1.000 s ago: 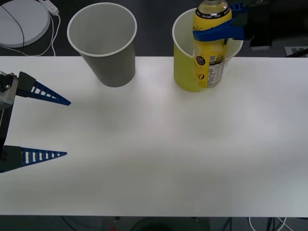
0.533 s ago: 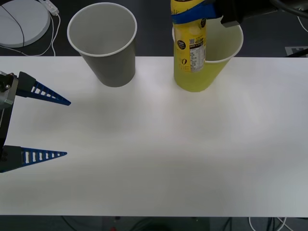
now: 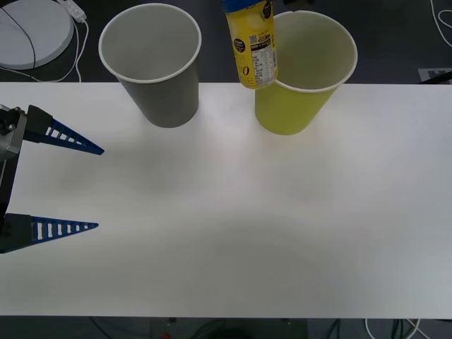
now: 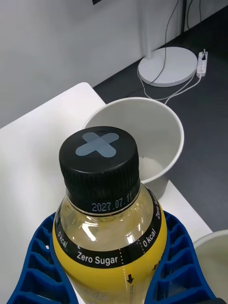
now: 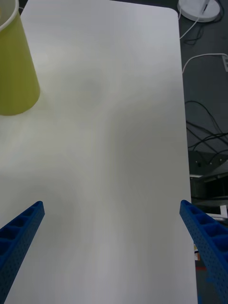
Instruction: Put the can into the green bin and the plastic bottle into the gray bin
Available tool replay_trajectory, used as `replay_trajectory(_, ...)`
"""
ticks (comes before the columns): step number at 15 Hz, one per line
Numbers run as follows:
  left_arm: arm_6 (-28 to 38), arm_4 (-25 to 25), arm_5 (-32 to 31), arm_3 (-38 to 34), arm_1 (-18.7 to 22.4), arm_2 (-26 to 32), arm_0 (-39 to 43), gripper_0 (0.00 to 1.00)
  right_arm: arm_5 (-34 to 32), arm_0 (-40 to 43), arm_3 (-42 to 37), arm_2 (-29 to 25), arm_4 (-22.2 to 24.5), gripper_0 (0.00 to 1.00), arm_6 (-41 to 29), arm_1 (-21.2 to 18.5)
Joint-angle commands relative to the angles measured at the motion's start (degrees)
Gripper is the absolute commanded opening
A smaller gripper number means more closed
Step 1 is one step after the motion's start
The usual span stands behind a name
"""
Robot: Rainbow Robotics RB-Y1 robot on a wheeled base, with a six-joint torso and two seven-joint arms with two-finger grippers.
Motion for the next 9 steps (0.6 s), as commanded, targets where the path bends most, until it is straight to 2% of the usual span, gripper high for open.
replay_trajectory(1, 0.0, 0.0, 0.0, 0.0, 0.0, 0.0, 0.0, 1.0, -0.31, -3.6, 3.89, 3.12, -0.43, 0.0, 0.0, 2.44)
replay_trajectory(5, 0.0, 0.0, 0.0, 0.0, 0.0, 0.0, 0.0, 1.0, -0.31, -10.81, 10.57, 9.97, -2.54, 0.0, 0.0, 6.39)
replay_trajectory(9, 0.0, 0.0, 0.0, 0.0, 0.0, 0.0, 0.0, 1.0, -0.31, -15.47, 17.52, 13.66, -3.86, 0.0, 0.0, 11.76)
